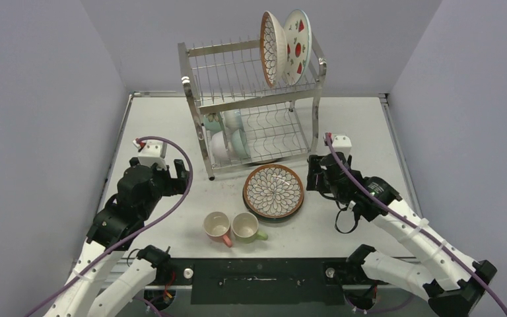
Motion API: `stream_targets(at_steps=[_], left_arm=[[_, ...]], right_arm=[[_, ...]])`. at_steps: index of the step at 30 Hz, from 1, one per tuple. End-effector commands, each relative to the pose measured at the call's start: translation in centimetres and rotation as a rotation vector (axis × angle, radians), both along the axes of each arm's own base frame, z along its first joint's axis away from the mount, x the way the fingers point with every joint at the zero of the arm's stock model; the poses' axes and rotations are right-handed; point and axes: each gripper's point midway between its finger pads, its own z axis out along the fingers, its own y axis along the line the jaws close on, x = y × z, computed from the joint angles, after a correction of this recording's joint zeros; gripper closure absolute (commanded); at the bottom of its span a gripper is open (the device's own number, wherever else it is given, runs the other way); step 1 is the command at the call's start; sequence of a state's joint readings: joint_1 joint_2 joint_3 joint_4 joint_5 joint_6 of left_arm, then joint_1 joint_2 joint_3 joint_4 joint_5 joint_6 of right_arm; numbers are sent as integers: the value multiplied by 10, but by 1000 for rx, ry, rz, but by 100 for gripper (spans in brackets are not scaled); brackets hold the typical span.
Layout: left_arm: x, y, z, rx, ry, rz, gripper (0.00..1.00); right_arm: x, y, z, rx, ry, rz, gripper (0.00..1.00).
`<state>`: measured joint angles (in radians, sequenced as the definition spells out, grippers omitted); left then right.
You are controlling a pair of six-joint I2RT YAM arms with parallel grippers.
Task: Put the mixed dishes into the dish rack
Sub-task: Pick up the plate at the center of the board.
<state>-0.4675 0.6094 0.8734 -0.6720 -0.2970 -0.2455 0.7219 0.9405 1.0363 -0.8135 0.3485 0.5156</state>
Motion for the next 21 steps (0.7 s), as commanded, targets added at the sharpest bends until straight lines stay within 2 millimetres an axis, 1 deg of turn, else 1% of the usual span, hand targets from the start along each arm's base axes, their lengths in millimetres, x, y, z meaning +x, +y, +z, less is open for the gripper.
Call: stream_targets(at_steps=[1,5,9,11,13,14,17,21], left_arm=[[2,-10,4,-45,-9,-33,18],[0,-23,1,-98,20,-81,18],[-5,-38,-7,-167,71,-127,18],[-8,-47,-10,-210,89,-150,18],[-9,-55,-13,-249,105,-173,18],[-8,-59,-15,-264,116,-184,18],[-7,-73,-21,-309,153,-221,18],[0,-86,-28,-347,185,-246,17]], right_arm=[[-7,12,-49,101,134,-16,40],[-3,22,-84,169,217,-23,46],[5,27,-111,223,279,-54,56],[9,28,-125,240,306,-74,58],[14,27,-135,249,315,-98,60],[13,31,-139,267,333,-91,60],[18,33,-151,283,355,-102,60],[23,36,-159,315,370,-107,63]])
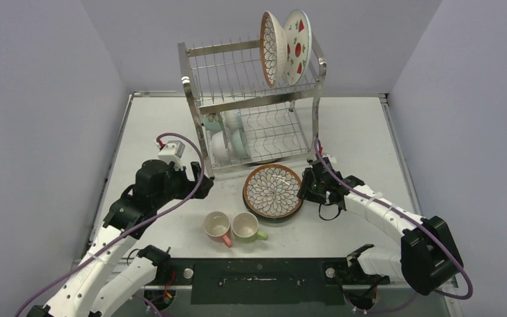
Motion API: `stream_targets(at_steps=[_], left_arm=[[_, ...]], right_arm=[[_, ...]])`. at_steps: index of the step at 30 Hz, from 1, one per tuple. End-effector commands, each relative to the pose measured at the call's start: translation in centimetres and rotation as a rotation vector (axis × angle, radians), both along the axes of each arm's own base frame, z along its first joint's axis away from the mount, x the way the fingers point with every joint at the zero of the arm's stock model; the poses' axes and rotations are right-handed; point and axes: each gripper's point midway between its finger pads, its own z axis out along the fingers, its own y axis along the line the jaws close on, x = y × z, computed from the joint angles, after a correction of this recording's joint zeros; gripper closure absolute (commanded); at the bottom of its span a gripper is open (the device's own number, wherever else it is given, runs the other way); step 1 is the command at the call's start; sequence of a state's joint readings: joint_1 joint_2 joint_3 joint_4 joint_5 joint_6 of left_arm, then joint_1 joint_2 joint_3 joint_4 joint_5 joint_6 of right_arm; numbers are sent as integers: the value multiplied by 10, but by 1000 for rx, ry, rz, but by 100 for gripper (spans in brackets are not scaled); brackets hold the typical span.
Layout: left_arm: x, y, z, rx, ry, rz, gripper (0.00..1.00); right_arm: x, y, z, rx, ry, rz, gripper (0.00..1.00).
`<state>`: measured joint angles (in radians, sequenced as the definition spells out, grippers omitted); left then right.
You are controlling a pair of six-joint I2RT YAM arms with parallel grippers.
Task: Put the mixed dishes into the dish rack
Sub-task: Pick up the plate at the center of the board.
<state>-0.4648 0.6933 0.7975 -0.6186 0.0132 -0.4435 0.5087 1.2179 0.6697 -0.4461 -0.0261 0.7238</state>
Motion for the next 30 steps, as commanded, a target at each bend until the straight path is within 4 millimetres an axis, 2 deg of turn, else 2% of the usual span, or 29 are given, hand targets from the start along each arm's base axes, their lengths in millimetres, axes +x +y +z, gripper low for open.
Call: stream_targets(at_steps=[1,7,10,17,25,26,28,30], left_arm=[[11,-25,11,-119,-14,-47,18],[23,-39,-1,-163,26,-54,18],[30,-44,-6,-180,36,-45,18],[42,-58,-16,-219,73,-59,18],[48,-71,-26,-249,110,-73,18],[48,-72,-27,-249,111,-72,18],[50,-74,-29,-248,110,-72,18],[52,-77,-32,-244,115,-71,18]], right_arm=[[21,17,8,103,-57,-14,63],[23,18,3,107,-55,-15,68],[22,17,-1,108,-47,-15,73],[21,10,-7,84,-44,-27,75],[18,8,-15,83,-32,-29,86],[17,8,-15,84,-32,-29,89],[17,7,-13,87,-42,-30,100],[18,6,-8,91,-58,-32,100]])
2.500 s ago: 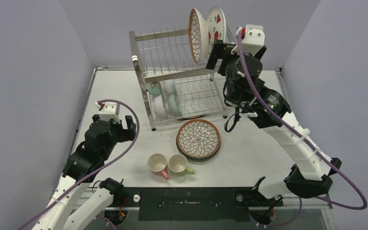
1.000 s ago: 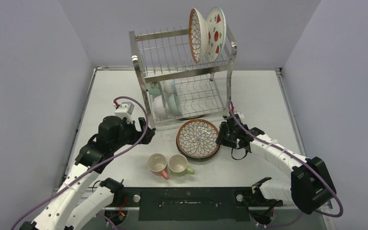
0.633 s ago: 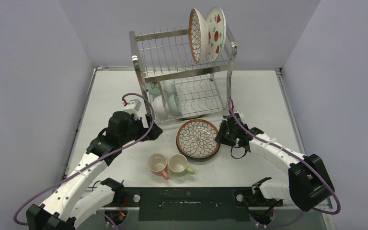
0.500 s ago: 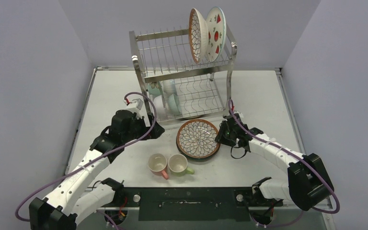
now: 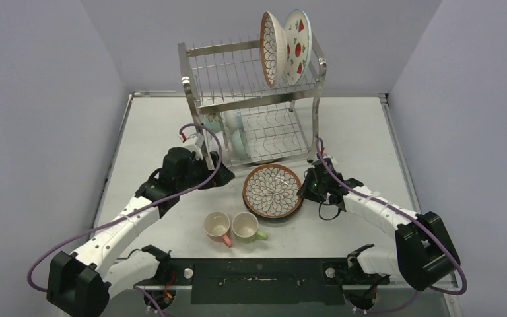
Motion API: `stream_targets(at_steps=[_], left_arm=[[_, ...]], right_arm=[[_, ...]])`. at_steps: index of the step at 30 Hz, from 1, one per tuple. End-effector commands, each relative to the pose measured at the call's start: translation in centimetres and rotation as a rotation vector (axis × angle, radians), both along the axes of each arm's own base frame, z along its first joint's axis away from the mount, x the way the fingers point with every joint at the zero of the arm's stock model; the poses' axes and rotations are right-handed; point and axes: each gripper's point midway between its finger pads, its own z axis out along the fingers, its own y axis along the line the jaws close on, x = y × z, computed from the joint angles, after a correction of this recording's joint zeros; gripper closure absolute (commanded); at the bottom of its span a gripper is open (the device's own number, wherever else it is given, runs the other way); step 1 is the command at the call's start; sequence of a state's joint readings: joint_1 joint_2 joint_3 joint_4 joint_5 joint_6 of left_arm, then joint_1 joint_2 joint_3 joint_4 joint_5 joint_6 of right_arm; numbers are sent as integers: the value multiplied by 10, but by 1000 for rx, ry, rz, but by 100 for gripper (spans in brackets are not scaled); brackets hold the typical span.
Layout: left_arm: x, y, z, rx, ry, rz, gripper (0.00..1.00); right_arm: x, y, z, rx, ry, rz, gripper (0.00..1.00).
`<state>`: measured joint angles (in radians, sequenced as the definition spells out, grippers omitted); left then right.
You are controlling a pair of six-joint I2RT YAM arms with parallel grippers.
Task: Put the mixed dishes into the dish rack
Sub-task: Pick up the plate at the center of the board.
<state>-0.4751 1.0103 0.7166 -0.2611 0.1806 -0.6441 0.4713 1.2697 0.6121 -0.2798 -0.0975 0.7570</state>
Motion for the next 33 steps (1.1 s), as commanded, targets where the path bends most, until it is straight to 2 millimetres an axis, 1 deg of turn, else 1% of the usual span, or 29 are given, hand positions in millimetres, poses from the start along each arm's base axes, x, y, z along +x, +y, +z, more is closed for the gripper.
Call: stream_targets(at_steps=[1,3,5,10,13,20,25,27,29,33], left_arm=[[12,-13,12,-42,-52,-11,18],[13,-18,11,-40,-53,-18,19],[16,-23,7,-30,-46,-25,19],[21,-41,0,-22,-36,-57,28],[23,-53,-7,-9,-28,-83,32],[32,-80,-24,16,10,-153,45],[36,-104,-35,28,38,-212,55],[37,-111,-41,40,52,-232,56],[37,-117,-52,57,78,-245,58],[38,-122,-67,93,107,-258,61]], right_arm=[[4,-6,7,-6,-51,-14,100],[5,-10,14,-12,-71,-21,100],[5,-15,22,-24,-96,-33,100],[3,-28,44,-52,-149,-55,100],[1,-36,51,-75,-164,-66,100],[-5,-46,60,-101,-183,-68,100],[-7,-48,63,-104,-187,-68,100],[-8,-48,64,-104,-188,-68,100],[-8,-49,65,-102,-192,-69,100],[-10,-51,67,-107,-197,-69,100]])
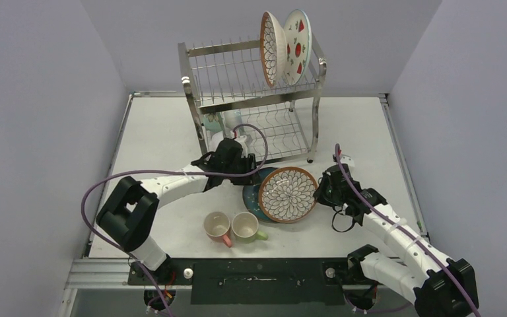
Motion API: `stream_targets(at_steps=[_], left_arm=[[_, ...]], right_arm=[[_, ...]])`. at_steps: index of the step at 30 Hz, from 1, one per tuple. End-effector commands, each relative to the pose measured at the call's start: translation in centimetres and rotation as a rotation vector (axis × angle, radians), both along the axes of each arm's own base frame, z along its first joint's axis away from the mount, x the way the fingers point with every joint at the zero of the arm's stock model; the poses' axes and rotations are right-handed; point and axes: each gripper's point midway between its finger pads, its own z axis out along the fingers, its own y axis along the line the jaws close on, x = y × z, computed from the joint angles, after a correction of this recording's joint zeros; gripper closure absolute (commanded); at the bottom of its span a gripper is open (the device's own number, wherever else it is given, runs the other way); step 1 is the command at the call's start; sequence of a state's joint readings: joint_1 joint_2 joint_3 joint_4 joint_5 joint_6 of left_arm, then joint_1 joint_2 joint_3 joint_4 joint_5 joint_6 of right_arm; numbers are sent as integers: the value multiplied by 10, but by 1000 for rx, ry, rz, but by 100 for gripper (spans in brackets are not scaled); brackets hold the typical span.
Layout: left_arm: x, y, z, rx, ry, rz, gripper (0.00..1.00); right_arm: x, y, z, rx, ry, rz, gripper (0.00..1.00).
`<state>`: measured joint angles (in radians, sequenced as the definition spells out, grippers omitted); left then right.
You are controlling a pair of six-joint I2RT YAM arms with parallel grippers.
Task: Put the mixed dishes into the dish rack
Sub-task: Pick up the plate at the center of the board.
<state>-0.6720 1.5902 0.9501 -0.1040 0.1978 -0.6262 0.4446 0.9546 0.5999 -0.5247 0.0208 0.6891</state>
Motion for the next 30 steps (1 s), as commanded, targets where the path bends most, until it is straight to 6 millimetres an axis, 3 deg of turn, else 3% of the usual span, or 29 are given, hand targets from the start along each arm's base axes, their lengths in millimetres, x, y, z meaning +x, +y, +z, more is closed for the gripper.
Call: stream_targets(at_steps=[1,14,30], left_arm=[[10,-17,6,-7,-37,-45,62],[-7,-23,-30,119,14,-96,71],[-21,-29,-56,166,44,-121,81]], right_arm=[[14,-6,27,-12,-93,-21,100],[14,-9,31,-21,-101,-25,100],[14,-8,30,-20,-95,-19,100]])
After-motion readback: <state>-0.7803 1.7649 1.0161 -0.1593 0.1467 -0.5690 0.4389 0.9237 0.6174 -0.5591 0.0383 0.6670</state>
